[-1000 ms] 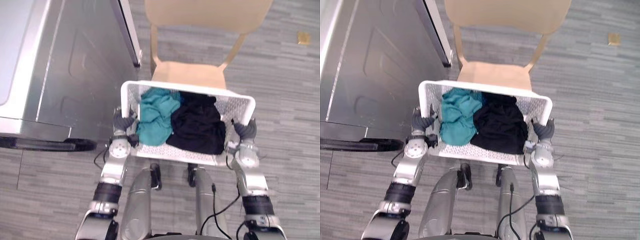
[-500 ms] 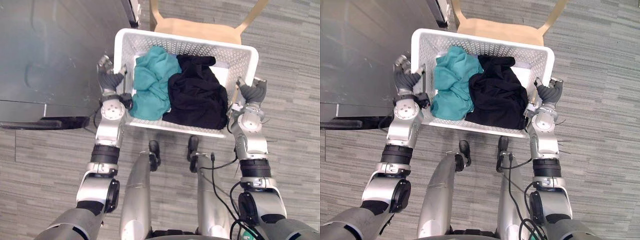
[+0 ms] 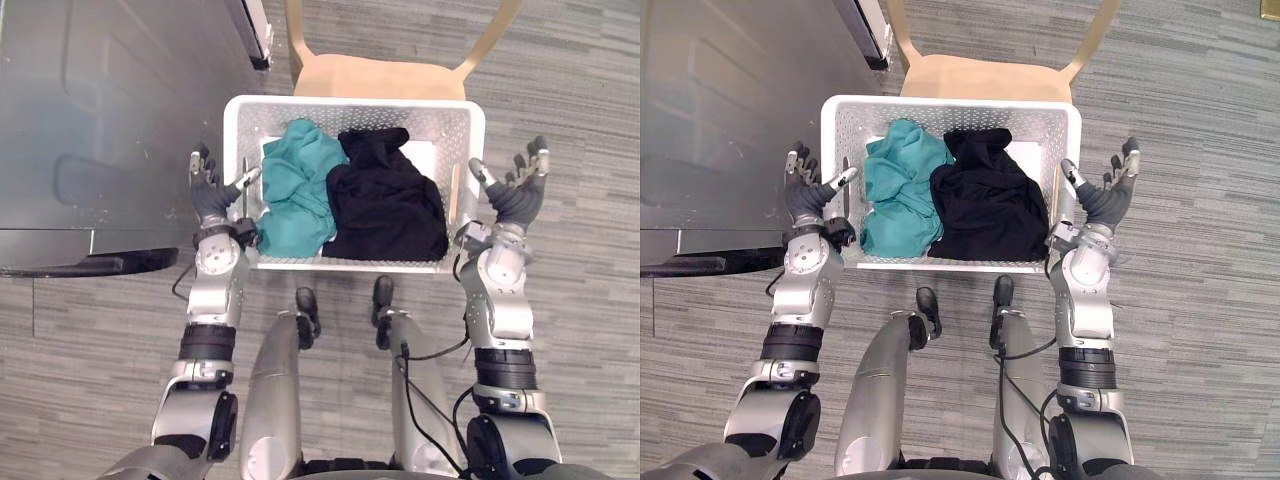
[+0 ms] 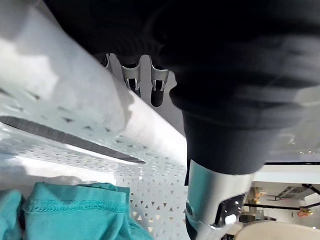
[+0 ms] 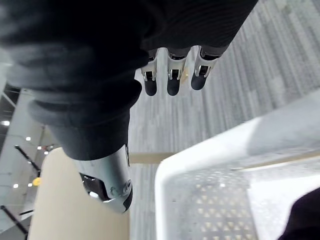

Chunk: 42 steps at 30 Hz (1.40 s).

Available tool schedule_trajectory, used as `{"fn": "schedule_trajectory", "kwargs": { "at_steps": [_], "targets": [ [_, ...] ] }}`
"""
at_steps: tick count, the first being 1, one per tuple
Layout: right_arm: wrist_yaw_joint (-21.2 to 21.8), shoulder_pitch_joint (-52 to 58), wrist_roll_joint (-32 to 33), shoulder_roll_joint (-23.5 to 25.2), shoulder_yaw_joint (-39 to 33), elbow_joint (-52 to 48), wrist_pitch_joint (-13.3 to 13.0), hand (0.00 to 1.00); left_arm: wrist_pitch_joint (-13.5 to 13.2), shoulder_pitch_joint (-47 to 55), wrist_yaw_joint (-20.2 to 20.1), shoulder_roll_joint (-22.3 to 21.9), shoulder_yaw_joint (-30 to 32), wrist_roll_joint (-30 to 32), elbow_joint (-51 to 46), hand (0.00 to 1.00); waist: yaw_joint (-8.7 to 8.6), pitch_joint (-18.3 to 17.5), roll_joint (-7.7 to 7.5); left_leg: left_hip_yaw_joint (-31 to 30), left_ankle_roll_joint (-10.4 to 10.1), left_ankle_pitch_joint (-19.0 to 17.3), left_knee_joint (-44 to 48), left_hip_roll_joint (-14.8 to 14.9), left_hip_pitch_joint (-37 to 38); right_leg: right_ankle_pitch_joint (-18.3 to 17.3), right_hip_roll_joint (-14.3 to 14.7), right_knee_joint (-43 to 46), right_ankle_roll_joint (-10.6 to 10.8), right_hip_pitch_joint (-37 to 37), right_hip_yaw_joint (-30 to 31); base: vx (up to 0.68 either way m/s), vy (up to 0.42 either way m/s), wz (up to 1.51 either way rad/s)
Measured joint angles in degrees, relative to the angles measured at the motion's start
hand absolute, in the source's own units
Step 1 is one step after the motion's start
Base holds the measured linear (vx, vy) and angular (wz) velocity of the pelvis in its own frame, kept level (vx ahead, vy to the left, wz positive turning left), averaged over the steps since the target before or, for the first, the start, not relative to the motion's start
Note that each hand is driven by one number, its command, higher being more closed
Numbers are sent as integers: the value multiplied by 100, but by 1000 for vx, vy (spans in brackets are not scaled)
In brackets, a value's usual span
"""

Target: Pick up the laundry basket with both hands and put the clothes into the washing machine.

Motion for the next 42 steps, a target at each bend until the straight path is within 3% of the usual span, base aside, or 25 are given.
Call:
{"fn": "schedule_trajectory", "kwargs": {
  "at_steps": [6,9,12,16,19,28,33,36,38,40,42],
  "targets": [
    [448,1131,-296,-195,36,-765,-19,0,-165,1038,-268,-106,50,-33,-824,0,6,-9,-2,21,1,1,-268,5,631,-7,46,-216,-7,609,-7,33,-37,-3],
    [777,1815,-363,-171,96,-842,-53,0,-180,1719,-429,-399,52,-32,-1027,0,17,-43,-5,54,-2,2,-456,-16,1024,-38,43,-323,-30,962,-19,52,-21,0],
    [1102,2750,-448,-49,151,-739,-35,0,-160,2585,-641,-744,49,-31,-913,0,6,-415,-18,1,-15,45,-751,-118,1388,-165,-48,-410,-5,1290,-125,98,-28,18],
    [1425,3525,-546,157,130,353,18,0,-44,3508,-1036,-823,65,24,55,0,28,-1017,-38,-101,-53,67,-1190,-212,2153,-337,-107,-635,-2,2052,-308,144,-26,20],
    [1560,3696,-588,248,138,1261,68,0,137,3768,-1304,-822,72,193,898,0,65,-1268,-35,-181,-87,91,-1390,-242,2530,-361,-115,-784,2,2451,-420,90,-12,16],
    [1803,3570,-545,327,-4,3851,141,0,281,3783,-1457,-763,496,1058,3026,0,142,-1847,-42,-475,-158,179,-1779,-334,3189,-390,-170,-1204,43,3305,-775,37,-9,18],
    [1908,3422,-544,407,-63,4537,140,0,296,3762,-1424,-793,500,1317,3424,0,155,-1969,8,-725,-174,251,-1827,-439,3175,-474,-275,-1178,103,3430,-1008,-17,-16,29],
    [1900,3288,-507,398,-78,4925,134,0,287,3546,-1345,-841,528,1360,3436,0,136,-1947,16,-878,-256,278,-1512,-487,2640,-559,-475,-985,100,3218,-1439,-67,-8,72],
    [1863,3155,-437,447,-110,5114,148,0,290,3355,-1336,-880,632,1359,3439,0,151,-1907,-27,-20,-250,222,-1052,-60,2283,-524,-675,-835,39,2987,-1703,-68,53,79],
    [1776,2990,-416,442,-159,5205,151,0,296,3214,-1300,-884,667,1359,3482,0,102,-1809,-131,912,-183,182,-170,802,2263,-491,-1144,-635,71,3003,-1931,-34,171,70],
    [1766,3002,-423,394,-207,5282,155,0,292,3163,-1228,-898,657,1361,3500,0,43,-1764,-250,1105,-218,204,-160,1411,2594,-370,-1522,-667,277,3213,-2009,-41,344,72]
  ]
}}
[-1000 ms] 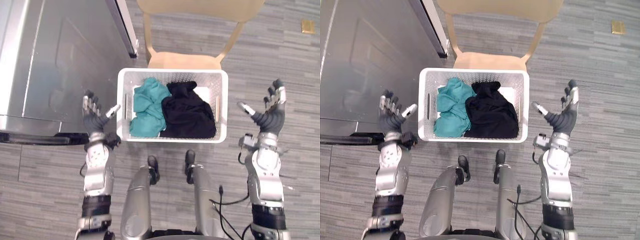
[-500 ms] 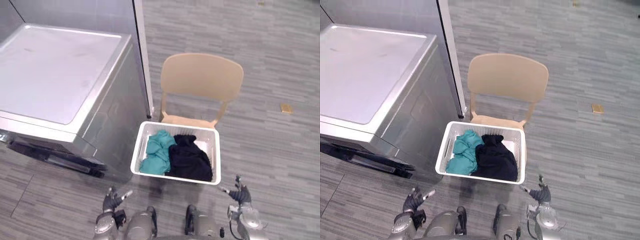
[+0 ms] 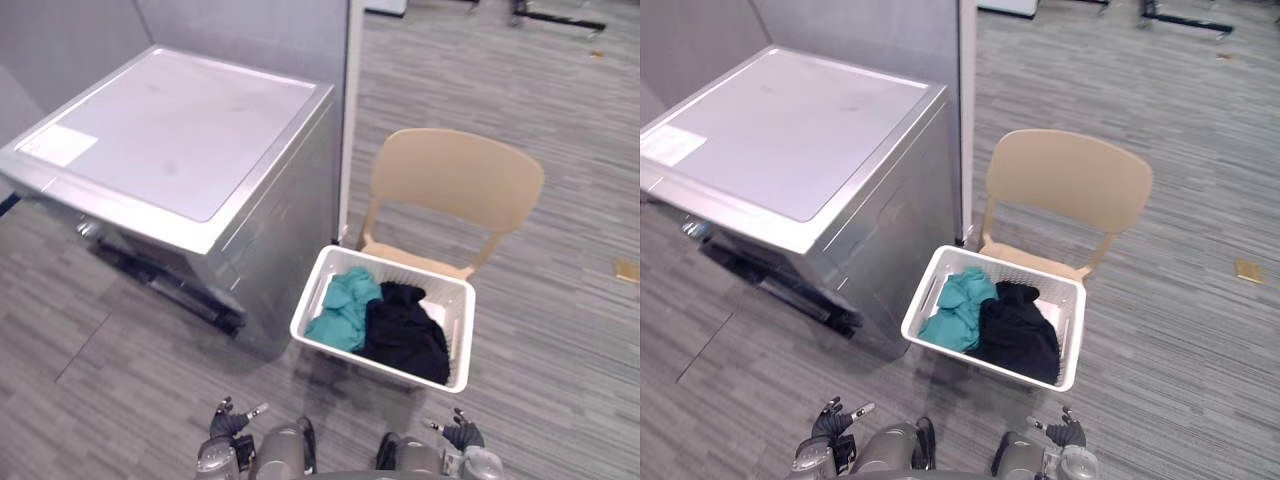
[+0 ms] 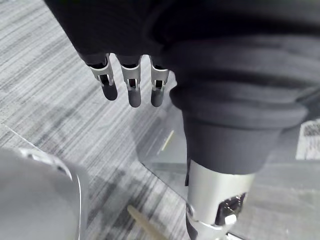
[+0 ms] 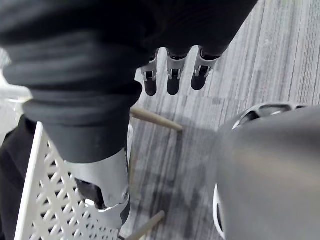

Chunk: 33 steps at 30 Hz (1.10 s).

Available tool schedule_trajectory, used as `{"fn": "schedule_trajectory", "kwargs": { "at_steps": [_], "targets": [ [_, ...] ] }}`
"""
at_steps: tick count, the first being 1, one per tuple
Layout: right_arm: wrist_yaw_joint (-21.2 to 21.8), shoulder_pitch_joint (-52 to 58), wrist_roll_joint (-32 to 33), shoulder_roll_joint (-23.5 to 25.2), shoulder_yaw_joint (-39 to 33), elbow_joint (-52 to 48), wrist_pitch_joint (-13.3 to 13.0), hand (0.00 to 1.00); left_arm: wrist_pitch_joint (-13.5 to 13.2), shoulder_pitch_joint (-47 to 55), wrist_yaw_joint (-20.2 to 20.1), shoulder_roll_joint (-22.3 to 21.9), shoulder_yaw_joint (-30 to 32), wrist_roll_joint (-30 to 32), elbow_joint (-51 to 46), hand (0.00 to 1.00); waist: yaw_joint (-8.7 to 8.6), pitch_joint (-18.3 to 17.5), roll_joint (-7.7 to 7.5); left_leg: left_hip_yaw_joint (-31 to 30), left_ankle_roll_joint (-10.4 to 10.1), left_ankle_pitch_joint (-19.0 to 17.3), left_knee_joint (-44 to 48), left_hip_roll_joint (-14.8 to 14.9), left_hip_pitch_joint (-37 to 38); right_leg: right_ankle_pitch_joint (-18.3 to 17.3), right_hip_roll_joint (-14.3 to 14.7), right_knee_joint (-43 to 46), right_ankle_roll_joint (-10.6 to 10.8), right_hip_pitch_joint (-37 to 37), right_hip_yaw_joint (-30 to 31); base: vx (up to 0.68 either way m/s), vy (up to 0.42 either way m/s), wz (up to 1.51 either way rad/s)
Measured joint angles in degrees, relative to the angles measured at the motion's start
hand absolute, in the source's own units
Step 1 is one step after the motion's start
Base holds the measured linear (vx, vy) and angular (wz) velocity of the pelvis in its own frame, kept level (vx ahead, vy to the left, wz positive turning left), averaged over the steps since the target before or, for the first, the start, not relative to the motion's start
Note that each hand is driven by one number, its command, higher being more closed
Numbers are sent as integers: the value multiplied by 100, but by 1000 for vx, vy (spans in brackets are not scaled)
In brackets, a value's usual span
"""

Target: Pick up the laundry basket with both hands and put the clothes into the washing machine.

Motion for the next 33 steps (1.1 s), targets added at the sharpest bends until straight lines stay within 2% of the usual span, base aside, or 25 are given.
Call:
{"fn": "schedule_trajectory", "kwargs": {
  "at_steps": [1,2,3,4,5,6,7,8,9,10,11,13,14,15,16,18,20,24,26,28,29,31,33],
  "targets": [
    [-1,-3,-6,-53,-67,130,-10,0,-21,-23,11,28,-55,0,123,0,-75,-40,36,-71,-15,76,-304,262,188,122,-205,-72,213,111,-32,-38,446,62],
    [-6,-3,-38,-96,-70,203,-8,0,-27,-78,18,38,-82,3,223,0,-75,-72,78,-108,-3,206,-528,370,309,192,-305,-117,338,130,-33,-27,505,49],
    [-3,-2,-102,-252,-71,360,-6,0,-33,-183,72,34,-252,3,415,0,-97,-172,272,-379,56,968,-1163,413,435,351,-367,-250,634,111,-22,-26,588,38],
    [-1,-81,-122,-336,-162,570,44,0,-36,-301,121,77,-424,4,525,0,-149,-251,399,-566,-908,539,-1355,201,466,525,-446,-499,835,129,28,-33,752,61],
    [18,-231,-102,-130,-305,773,107,0,-46,-470,121,296,-608,6,596,0,-216,-136,144,-630,-1047,415,-1262,-107,272,700,-517,-970,855,225,291,-47,628,54],
    [21,-266,-106,-33,-307,833,112,0,-49,-514,122,458,-672,8,597,0,-219,-116,62,-664,-1017,407,-1208,-215,173,780,-464,-1147,832,244,387,-27,440,45],
    [22,-302,-116,71,-300,927,122,0,-53,-532,123,708,-722,8,593,0,-212,-145,1,-688,-904,321,-993,-256,-14,985,-345,-1424,619,330,429,-14,285,13],
    [20,-329,-118,146,-264,935,164,0,-57,-497,125,916,-732,8,593,0,-202,-136,-72,-683,-868,303,-862,-300,-42,1325,-357,-1517,344,380,428,5,258,5],
    [20,-341,-122,163,-249,926,175,0,-62,-477,132,989,-733,7,592,0,-199,-134,-70,-674,-806,276,-875,-313,-8,1458,-349,-1500,163,380,427,-13,263,0],
    [21,-437,-124,164,-119,927,204,0,-81,-451,148,1098,-729,7,588,0,-195,-123,-49,-643,-738,252,-1002,-329,79,1411,-281,-1297,28,306,536,-30,183,4],
    [21,-478,-125,165,-26,927,207,0,-83,-436,157,1138,-729,7,589,0,-196,-118,-41,-635,-696,256,-1128,-348,134,1201,-154,-1071,65,210,680,-52,170,4],
    [21,-652,-132,149,316,828,196,0,-78,-377,186,1096,-732,5,615,0,-202,-84,-6,-668,-587,496,-1753,-540,410,14,503,-38,58,-152,1325,-46,41,10],
    [20,-663,-132,135,423,738,196,0,-78,-349,192,1040,-733,5,616,0,-201,-63,20,-678,-589,575,-1908,-594,485,-236,698,61,42,-169,1430,-36,-98,25],
    [21,-689,-131,99,591,525,169,0,-78,-336,203,970,-731,4,621,0,-215,-6,73,-755,-566,661,-2099,-703,535,-651,1038,-35,83,-156,1691,-38,-116,45],
    [24,-754,-131,30,647,407,133,0,-76,-357,227,847,-730,4,663,0,-249,83,138,-929,-600,733,-2156,-750,516,-830,1219,-115,95,-36,1915,-68,-120,59],
    [16,-847,-123,-51,700,138,99,0,-78,-379,218,545,-777,16,643,0,-221,294,334,-1423,-561,975,-2507,-1035,548,-943,1296,-69,-5,-22,2044,-48,-48,48],
    [26,-739,-115,-61,910,-296,81,0,-80,-176,224,399,-691,22,550,0,-228,349,408,-1629,-561,1071,-2549,-1129,513,-1099,1286,130,-27,-10,1996,5,-100,54],
    [17,-823,-104,36,1491,-972,58,0,-102,-10,228,248,-617,22,197,0,-163,370,379,-1979,-555,1175,-2467,-1136,145,-1125,1224,166,-98,103,1336,73,-100,93],
    [2,-1082,-88,110,1708,-1409,15,0,-131,66,229,102,-619,19,-43,0,-18,421,283,-2094,-465,1296,-2476,-1194,-103,-1123,1163,137,-101,129,983,76,-40,92],
    [-6,-1337,-59,138,1826,-1672,-79,0,-132,139,231,31,-623,16,-177,0,20,437,275,-2202,-440,1336,-2476,-1265,-248,-1123,1119,47,-101,194,775,72,7,75],
    [-19,-1490,-58,138,1873,-1858,-128,0,-138,144,235,31,-625,14,-240,0,141,443,266,-2241,-410,1358,-2475,-1323,-296,-1123,1070,40,-101,208,703,92,42,58],
    [-74,-1687,-60,123,1892,-2074,-157,0,-177,171,242,31,-627,13,-331,0,265,451,272,-2252,-403,1364,-2475,-1383,-343,-1123,1034,-19,-101,247,667,75,47,36],
    [-298,-1926,-72,140,1841,-2366,-143,0,-203,239,262,38,-628,11,-498,0,269,484,257,-2320,-393,1374,-2473,-1464,-461,-1123,988,-98,-100,296,505,60,51,43]
  ]
}}
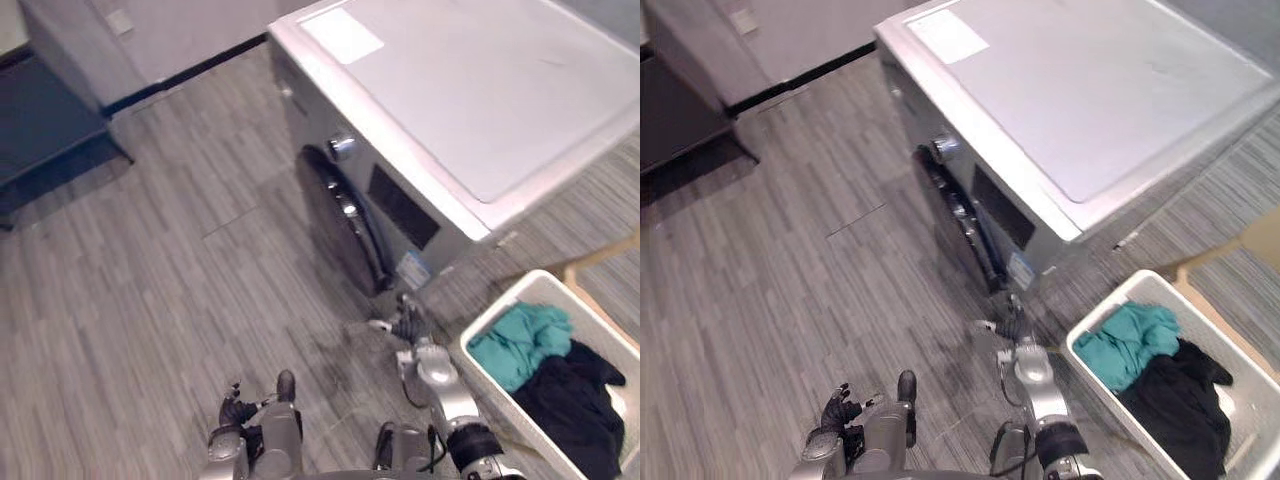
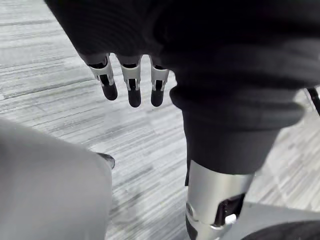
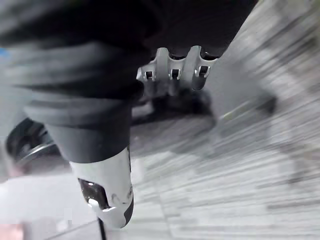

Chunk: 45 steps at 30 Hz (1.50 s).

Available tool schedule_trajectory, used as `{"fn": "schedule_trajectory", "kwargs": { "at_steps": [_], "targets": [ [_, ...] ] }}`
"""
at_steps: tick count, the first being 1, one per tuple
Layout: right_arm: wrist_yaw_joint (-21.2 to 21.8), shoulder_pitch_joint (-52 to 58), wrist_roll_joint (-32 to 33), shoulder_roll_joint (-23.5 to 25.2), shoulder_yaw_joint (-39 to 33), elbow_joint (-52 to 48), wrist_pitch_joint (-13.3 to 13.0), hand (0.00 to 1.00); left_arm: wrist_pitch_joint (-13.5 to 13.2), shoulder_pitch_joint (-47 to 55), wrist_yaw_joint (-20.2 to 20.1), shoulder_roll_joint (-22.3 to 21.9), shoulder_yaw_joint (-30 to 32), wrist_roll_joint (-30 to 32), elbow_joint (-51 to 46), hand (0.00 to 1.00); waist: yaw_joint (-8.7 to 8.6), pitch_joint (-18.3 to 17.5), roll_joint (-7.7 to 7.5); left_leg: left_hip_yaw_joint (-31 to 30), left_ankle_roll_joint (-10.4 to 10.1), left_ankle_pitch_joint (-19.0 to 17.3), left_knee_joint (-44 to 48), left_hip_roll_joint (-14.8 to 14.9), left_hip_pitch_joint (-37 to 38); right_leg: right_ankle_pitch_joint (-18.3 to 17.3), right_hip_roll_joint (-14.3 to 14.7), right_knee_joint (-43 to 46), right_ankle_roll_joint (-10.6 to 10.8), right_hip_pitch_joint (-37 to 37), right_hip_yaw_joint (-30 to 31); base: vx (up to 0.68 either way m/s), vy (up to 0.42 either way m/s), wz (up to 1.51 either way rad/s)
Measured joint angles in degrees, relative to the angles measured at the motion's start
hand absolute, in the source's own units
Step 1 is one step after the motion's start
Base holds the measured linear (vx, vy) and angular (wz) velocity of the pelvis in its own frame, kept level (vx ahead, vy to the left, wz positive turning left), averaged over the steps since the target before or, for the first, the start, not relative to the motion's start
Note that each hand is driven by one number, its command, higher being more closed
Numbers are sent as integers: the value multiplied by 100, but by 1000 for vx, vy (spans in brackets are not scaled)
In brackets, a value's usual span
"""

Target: Pick up the laundry basket with both hands and put the clothes into the washing machine.

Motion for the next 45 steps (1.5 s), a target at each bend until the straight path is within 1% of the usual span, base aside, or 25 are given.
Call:
{"fn": "schedule_trajectory", "kwargs": {
  "at_steps": [3,8,9,10,12,15,18,21,23,24,25,26,27,29,30,31,32,34,35,38,39,41,42,43,45],
  "targets": [
    [-214,-99,-93,-237,-126,-153,0,0,-25,17,20,-4,-55,-13,-123,0,0,163,-1,-118,2,3,1,-60,-135,0,-30,-17,0,-34,-106,28,30,27],
    [-436,-542,-94,-541,-290,-326,0,0,-113,-18,108,44,-242,-25,-318,0,33,400,26,-206,73,205,-135,-102,-278,0,-34,-27,0,-141,-219,-28,-5,17],
    [-436,-681,-87,-587,-320,-327,0,0,-119,-42,106,44,-299,-36,-326,0,54,419,34,-217,54,303,-211,-103,-336,0,-31,-20,0,-206,-227,-29,-15,16],
    [-438,-816,-19,-638,-360,-320,0,0,-120,-74,105,42,-351,-41,-365,0,136,452,45,-217,74,352,-251,-97,-371,0,-18,-20,0,-250,-226,-28,-14,13],
    [-443,-1036,57,-696,-361,-236,0,0,-128,-125,109,57,-445,-69,-386,0,185,500,69,-223,64,431,-333,-96,-385,0,-9,-12,-1,-290,-225,-35,-15,6],
    [-424,-1392,464,-696,-287,53,-6,0,-143,-251,105,72,-546,-203,-474,0,294,589,89,-228,49,472,-383,-69,-451,3,26,-5,-5,-395,-194,-54,-8,-2],
    [-427,-1742,763,-615,23,177,-12,0,-194,-383,108,85,-570,-269,-507,0,308,632,108,-258,29,508,-411,-43,-560,20,70,-8,-35,-506,-182,-55,3,1],
    [-419,-2175,944,-460,583,406,-25,0,-210,-542,128,149,-783,-353,-529,0,359,650,115,-334,22,590,-445,-34,-603,29,102,-18,-51,-529,-203,-43,-13,5],
    [-443,-2477,1117,-162,1035,446,-24,0,-215,-718,147,143,-927,-457,-588,0,508,657,127,-453,31,629,-445,-22,-667,29,149,-27,-51,-535,-253,-51,-36,13],
    [-451,-2570,1194,-22,1045,520,-25,0,-216,-751,160,138,-953,-475,-619,0,538,658,129,-508,31,630,-444,-19,-692,29,170,-33,-52,-539,-264,-47,-40,19],
    [-451,-2792,1308,162,1154,665,-30,0,-215,-860,208,129,-1031,-485,-654,0,640,658,130,-570,26,633,-424,-12,-773,28,197,-46,-52,-570,-317,-36,-31,25],
    [-450,-3067,1379,321,1319,766,-37,0,-216,-966,236,128,-1093,-490,-704,0,702,661,136,-667,-42,676,-402,-13,-890,28,215,-53,-52,-608,-426,-18,-18,30],
    [-451,-3221,1435,378,1432,778,-39,0,-216,-1044,243,133,-1148,-490,-706,0,753,671,152,-727,-49,681,-397,-19,-938,28,222,-56,-52,-617,-486,1,-8,44],
    [-388,-3809,1533,549,1869,781,-115,0,-215,-1321,245,115,-1324,-489,-715,0,925,715,224,-912,-65,691,-389,-47,-1063,25,239,-53,-54,-609,-686,22,5,50],
    [-337,-4264,1541,731,2040,780,-221,0,-217,-1492,243,97,-1472,-483,-771,0,1081,750,288,-1050,-80,701,-373,-91,-1135,8,235,-43,-71,-586,-816,44,15,74],
    [-303,-4711,1565,869,2041,777,-336,0,-238,-1641,243,51,-1599,-477,-848,0,1196,798,367,-1204,-94,709,-361,-192,-1175,-74,185,1,-72,-520,-961,53,19,82],
    [-299,-4897,1604,894,2028,764,-411,0,-248,-1711,240,29,-1661,-476,-884,0,1243,823,390,-1269,-95,710,-361,-251,-1174,-129,146,20,-65,-473,-1025,61,11,98],
    [-337,-5364,1710,911,1829,660,-573,0,-383,-1780,245,11,-1679,-483,-1047,0,1350,878,383,-1522,-98,717,-358,-457,-1187,-296,-27,135,-24,-375,-1212,45,10,88],
    [-346,-5373,1733,844,1718,541,-584,0,-406,-1788,245,18,-1676,-484,-1054,0,1381,884,374,-1546,-99,717,-357,-484,-1197,-307,-46,171,-17,-375,-1197,43,50,60],
    [-511,-5341,1771,622,1385,84,-635,0,-424,-1786,256,86,-1617,-568,-1059,0,1382,1003,295,-1548,-75,734,-358,-556,-1210,-315,-103,217,-18,-399,-1133,12,51,5],
    [-584,-5236,1771,509,1310,-146,-635,0,-423,-1798,269,140,-1602,-639,-1073,0,1354,1079,211,-1455,-71,737,-358,-533,-1211,-314,-109,207,-17,-418,-1019,-26,43,-32],
    [-616,-4862,1771,371,1176,-562,-640,0,-417,-1840,353,191,-1596,-757,-1171,0,1217,1180,69,-1325,-47,755,-364,-486,-1210,-299,-98,182,-2,-502,-849,-67,44,-47],
    [-615,-4482,1771,244,1138,-856,-640,0,-411,-1934,381,194,-1593,-811,-1175,0,1204,1226,-19,-1161,-47,754,-366,-394,-1208,-243,-65,166,-3,-630,-674,-90,36,-72],
    [-603,-4121,1761,155,1141,-1060,-638,0,-389,-2013,404,186,-1596,-876,-1176,0,1183,1237,-39,-1058,-39,760,-391,-309,-1208,-160,3,126,-17,-680,-517,-87,30,-93],
    [-570,-3351,1743,63,1205,-1283,-619,0,-353,-2178,493,208,-1597,-908,-1234,0,992,1260,-82,-850,-9,783,-421,-165,-1180,-10,130,-37,-22,-737,-273,-75,21,-74]
  ]
}}
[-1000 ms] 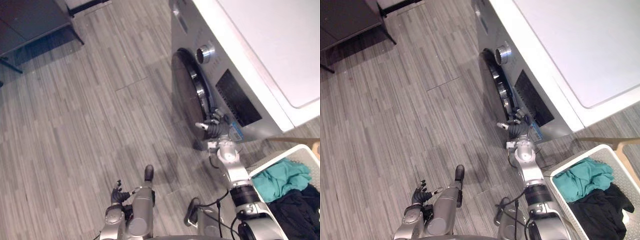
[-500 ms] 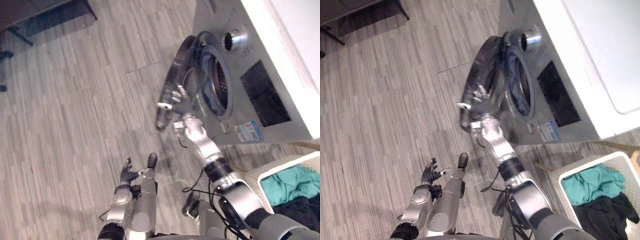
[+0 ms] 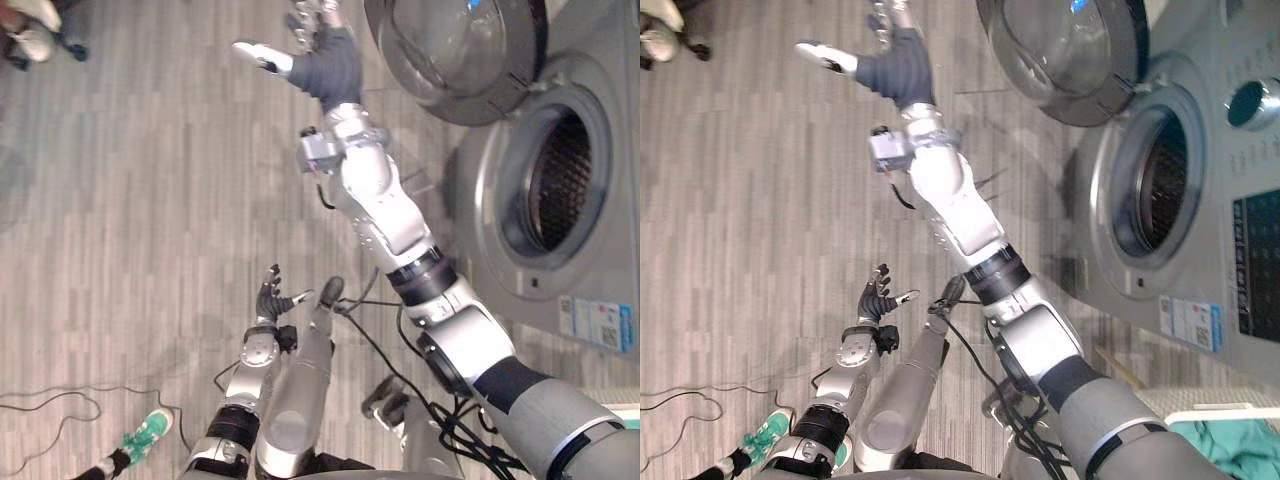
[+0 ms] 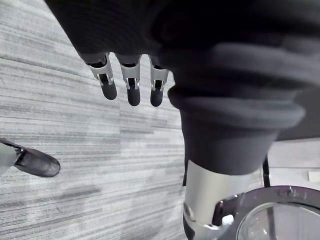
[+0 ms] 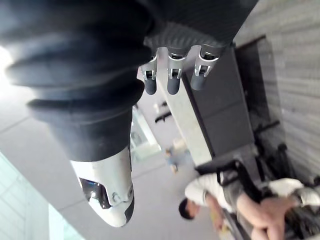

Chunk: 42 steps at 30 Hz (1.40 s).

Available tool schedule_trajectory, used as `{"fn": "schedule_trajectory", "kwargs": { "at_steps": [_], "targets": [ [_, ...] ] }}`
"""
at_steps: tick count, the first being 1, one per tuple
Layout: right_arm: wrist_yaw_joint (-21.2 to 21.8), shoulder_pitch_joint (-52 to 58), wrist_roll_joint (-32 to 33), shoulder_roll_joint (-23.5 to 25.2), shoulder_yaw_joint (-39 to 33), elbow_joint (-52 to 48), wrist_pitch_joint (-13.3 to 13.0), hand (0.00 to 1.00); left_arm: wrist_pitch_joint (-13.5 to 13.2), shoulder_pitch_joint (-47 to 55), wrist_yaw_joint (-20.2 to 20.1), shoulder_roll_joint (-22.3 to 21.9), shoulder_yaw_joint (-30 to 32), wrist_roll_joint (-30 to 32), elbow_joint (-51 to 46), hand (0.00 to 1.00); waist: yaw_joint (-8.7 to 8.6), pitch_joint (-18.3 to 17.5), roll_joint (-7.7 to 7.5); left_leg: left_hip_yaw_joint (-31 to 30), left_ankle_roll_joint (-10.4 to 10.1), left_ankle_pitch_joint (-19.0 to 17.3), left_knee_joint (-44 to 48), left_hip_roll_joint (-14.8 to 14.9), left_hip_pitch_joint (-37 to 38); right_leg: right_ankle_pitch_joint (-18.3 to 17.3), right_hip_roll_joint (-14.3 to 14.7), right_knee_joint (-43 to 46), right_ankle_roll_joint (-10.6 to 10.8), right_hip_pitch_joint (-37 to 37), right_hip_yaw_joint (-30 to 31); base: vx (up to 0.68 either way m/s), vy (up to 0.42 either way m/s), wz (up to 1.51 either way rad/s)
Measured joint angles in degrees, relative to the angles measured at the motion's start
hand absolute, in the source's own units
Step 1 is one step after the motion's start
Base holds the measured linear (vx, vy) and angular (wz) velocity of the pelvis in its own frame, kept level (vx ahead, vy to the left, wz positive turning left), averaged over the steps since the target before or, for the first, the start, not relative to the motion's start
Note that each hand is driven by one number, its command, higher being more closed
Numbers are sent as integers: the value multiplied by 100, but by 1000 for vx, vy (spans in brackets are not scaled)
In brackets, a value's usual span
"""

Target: Pick up the laundry basket with both hands and put the clothes into the washing machine.

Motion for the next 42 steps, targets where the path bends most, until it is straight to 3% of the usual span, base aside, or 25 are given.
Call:
{"fn": "schedule_trajectory", "kwargs": {
  "at_steps": [2,5,8,13,16,20,26,35,39,42],
  "targets": [
    [140,961,-167,-242,115,-9,88,0,59,-346,79,185,-22,8,3,0,-364,11,-23,196,50,164,-235,129,120,229,158,-173,-12,-95,304,-107,26,-66],
    [412,1868,-480,-605,116,-3,199,0,122,-1082,154,531,-32,39,288,0,-725,39,-76,421,33,388,-599,248,254,307,256,-189,-31,-318,638,-126,11,-57],
    [662,2437,-690,-734,75,0,228,0,152,-1723,250,952,-9,72,710,0,-892,62,-143,634,63,466,-696,373,257,393,346,-154,-79,-531,864,-107,-22,-53],
    [1091,3524,-736,-708,-101,20,222,0,286,-2677,261,2228,295,81,1815,0,-1255,134,-381,1138,76,477,-745,481,202,519,407,-3,-56,-1043,1410,-82,-1,-51],
    [1147,3927,-732,-701,-274,-22,202,0,361,-3075,261,2694,540,191,2008,0,-1340,161,-475,1294,77,477,-744,555,87,668,482,-94,-33,-1220,1569,-40,37,-36],
    [1141,4665,-726,-630,-557,-924,133,0,457,-3303,244,2906,946,351,2005,0,-1344,183,-554,1458,77,474,-715,628,-27,797,531,-202,-14,-1363,1704,-17,27,-23],
    [1029,5152,-723,-598,-1014,-1782,-137,0,624,-3191,114,2806,1334,575,1772,0,-1349,217,-674,1589,70,436,-540,734,-209,863,610,-178,-40,-1527,1763,-16,-1,-11],
    [854,5306,-790,-569,-1318,-2112,-157,0,637,-2626,254,2755,1800,696,1013,0,-1316,217,-668,1594,100,286,-229,722,-172,838,552,-49,-11,-1399,1769,2,3,0],
    [736,5439,-904,-416,-1508,-2348,-154,0,600,-1048,241,1858,1733,691,-152,0,-1273,190,-655,1637,95,-32,73,685,388,710,472,-35,-9,-731,1762,10,15,4],
    [731,5714,-1072,-386,-1760,-2338,-12,0,561,364,200,959,1722,685,-392,0,-1271,-420,-548,1848,80,-338,234,704,576,643,458,-103,23,-621,1940,12,12,-26]
  ]
}}
